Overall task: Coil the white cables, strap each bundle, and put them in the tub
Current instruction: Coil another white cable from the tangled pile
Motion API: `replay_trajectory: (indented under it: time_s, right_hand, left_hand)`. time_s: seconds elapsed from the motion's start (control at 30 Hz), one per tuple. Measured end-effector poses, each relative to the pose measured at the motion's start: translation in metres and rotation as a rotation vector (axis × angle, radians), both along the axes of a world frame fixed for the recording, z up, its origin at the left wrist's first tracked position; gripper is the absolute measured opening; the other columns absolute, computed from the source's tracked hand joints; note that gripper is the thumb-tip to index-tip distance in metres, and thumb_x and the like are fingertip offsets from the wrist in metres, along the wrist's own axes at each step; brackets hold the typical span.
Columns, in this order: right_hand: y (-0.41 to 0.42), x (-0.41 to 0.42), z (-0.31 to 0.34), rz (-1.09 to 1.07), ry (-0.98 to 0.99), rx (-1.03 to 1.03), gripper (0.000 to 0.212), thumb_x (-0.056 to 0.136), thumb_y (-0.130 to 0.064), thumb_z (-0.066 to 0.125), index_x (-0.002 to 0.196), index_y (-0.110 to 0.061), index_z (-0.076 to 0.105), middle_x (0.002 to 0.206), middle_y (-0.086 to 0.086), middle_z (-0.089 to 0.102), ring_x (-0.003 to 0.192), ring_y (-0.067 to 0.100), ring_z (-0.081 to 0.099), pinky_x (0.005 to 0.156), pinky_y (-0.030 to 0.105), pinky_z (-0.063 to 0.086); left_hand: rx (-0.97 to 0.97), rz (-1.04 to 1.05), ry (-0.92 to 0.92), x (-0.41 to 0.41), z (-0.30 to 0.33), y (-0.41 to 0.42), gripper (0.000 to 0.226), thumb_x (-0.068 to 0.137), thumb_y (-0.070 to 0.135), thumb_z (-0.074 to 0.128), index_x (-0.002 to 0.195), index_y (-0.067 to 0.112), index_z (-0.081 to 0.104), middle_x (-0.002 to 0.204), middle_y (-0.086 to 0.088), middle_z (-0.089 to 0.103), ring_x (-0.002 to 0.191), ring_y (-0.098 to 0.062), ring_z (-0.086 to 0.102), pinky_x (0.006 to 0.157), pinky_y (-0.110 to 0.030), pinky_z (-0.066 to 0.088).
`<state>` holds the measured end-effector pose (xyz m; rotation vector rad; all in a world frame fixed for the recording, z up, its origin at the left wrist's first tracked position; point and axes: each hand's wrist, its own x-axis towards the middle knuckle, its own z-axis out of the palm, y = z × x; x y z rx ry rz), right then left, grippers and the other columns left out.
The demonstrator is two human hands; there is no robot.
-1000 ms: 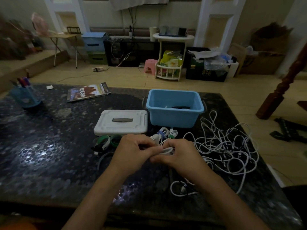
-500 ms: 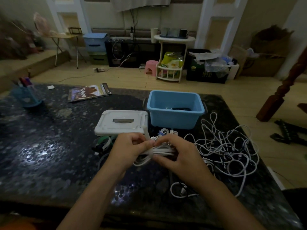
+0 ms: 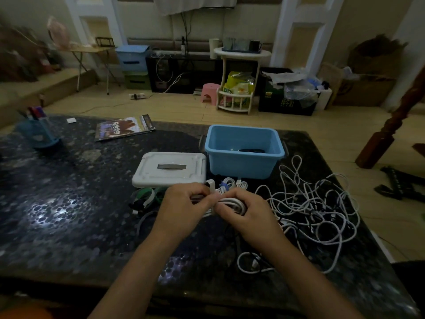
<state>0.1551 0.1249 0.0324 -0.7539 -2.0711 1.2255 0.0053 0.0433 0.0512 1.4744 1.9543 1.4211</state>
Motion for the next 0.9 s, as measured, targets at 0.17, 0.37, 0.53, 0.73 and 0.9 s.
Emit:
replay_trajectory:
  time_s: [0.17, 0.37, 0.53, 0.73, 0.9]
  right_hand:
    - [0.002, 0.0, -0.003, -0.013, 0.009, -0.119, 0.002, 0.088, -0.021, 0.074, 0.087, -0.02, 0.073, 0.076, -0.006, 0.071, 0.068, 0.004, 0.063, 0.062, 0.02, 0.049]
    - [0.002, -0.004, 0.0, -0.002, 0.026, -0.31, 0.011, 0.093, -0.017, 0.068, 0.083, -0.014, 0.072, 0.061, -0.009, 0.065, 0.054, -0.002, 0.055, 0.051, 0.014, 0.041]
    - [-0.001, -0.008, -0.003, -0.056, 0.003, -0.521, 0.032, 0.095, -0.017, 0.064, 0.063, -0.019, 0.058, 0.047, -0.004, 0.042, 0.041, 0.009, 0.032, 0.043, 0.022, 0.026]
    - [-0.001, -0.006, -0.001, -0.008, 0.042, -0.719, 0.019, 0.095, -0.016, 0.062, 0.078, -0.013, 0.055, 0.055, 0.001, 0.044, 0.039, 0.007, 0.027, 0.039, 0.019, 0.022]
    - [0.0, -0.007, 0.0, 0.013, 0.042, -0.759, 0.012, 0.095, -0.015, 0.061, 0.088, -0.007, 0.056, 0.062, 0.008, 0.049, 0.04, 0.008, 0.027, 0.038, 0.019, 0.022]
  left_hand:
    - [0.04, -0.032, 0.192, -0.003, -0.004, -0.001, 0.025, 0.086, 0.024, 0.076, 0.064, 0.023, 0.067, 0.06, 0.012, 0.061, 0.058, -0.006, 0.058, 0.055, -0.016, 0.042]
    - [0.097, -0.027, 0.424, 0.001, -0.006, -0.007, 0.026, 0.088, 0.036, 0.062, 0.073, 0.016, 0.07, 0.068, 0.007, 0.063, 0.065, -0.007, 0.054, 0.06, -0.021, 0.042]
    - [0.092, -0.042, 0.577, 0.0, -0.014, -0.008, 0.03, 0.092, 0.037, 0.057, 0.079, 0.015, 0.071, 0.074, 0.004, 0.063, 0.073, -0.013, 0.056, 0.065, -0.034, 0.049]
    - [0.115, -0.033, 0.624, 0.004, -0.018, -0.013, 0.026, 0.093, 0.036, 0.058, 0.086, 0.016, 0.074, 0.078, 0.004, 0.068, 0.074, -0.014, 0.061, 0.064, -0.036, 0.052]
    - [0.139, -0.063, 0.541, 0.007, -0.017, -0.012, 0.022, 0.093, 0.034, 0.059, 0.085, 0.017, 0.071, 0.084, 0.006, 0.067, 0.075, -0.01, 0.063, 0.067, -0.033, 0.052]
